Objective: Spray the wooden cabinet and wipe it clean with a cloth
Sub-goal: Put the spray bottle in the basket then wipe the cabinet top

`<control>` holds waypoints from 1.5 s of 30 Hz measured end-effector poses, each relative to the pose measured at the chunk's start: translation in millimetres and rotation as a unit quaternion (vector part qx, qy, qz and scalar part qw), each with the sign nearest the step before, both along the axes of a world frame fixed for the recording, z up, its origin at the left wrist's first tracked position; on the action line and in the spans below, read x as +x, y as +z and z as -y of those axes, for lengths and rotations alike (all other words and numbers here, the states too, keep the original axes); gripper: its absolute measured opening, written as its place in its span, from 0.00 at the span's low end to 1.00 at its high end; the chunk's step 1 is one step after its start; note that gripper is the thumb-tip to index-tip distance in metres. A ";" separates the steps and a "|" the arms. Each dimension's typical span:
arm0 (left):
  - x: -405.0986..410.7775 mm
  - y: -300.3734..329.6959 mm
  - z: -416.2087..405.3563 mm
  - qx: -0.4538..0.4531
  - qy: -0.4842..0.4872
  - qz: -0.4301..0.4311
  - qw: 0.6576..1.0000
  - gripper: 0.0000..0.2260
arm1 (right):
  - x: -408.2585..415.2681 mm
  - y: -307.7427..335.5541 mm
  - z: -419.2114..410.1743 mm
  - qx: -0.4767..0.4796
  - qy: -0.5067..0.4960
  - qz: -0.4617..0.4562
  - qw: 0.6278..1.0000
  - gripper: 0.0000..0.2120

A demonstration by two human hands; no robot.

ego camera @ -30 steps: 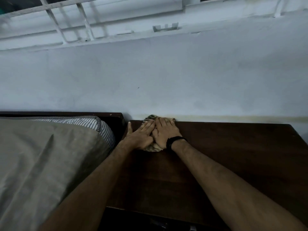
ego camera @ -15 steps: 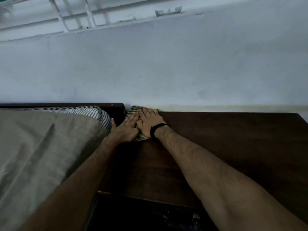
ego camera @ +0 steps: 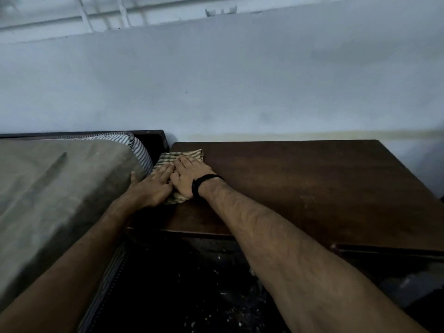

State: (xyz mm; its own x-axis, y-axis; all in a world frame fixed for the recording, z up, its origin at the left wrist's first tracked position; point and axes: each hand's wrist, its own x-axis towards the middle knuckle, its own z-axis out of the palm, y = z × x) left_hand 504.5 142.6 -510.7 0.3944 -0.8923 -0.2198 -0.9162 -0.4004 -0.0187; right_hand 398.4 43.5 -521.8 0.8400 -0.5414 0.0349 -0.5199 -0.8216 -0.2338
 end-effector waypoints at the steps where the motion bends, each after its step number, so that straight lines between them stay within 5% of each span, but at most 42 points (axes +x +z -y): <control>1: -5.4 -0.7 -4.8 -0.001 -0.005 0.006 1.000 0.27 | -7.1 0.2 -5.1 -0.001 -0.001 0.000 1.000 0.28; 12: -109.6 -1.3 -20.7 0.021 -0.087 0.065 0.994 0.27 | -121.3 5.4 -27.9 -0.005 -0.009 -0.018 1.000 0.28; 34: -341.5 4.4 35.6 -0.044 -0.250 -0.017 0.967 0.29 | -375.6 -1.6 -5.1 -0.055 -0.162 -0.023 0.985 0.27; 45: -401.7 -32.9 12.4 -0.221 -0.286 0.074 0.930 0.34 | -439.1 -31.1 -31.9 -0.211 -0.200 0.073 0.954 0.30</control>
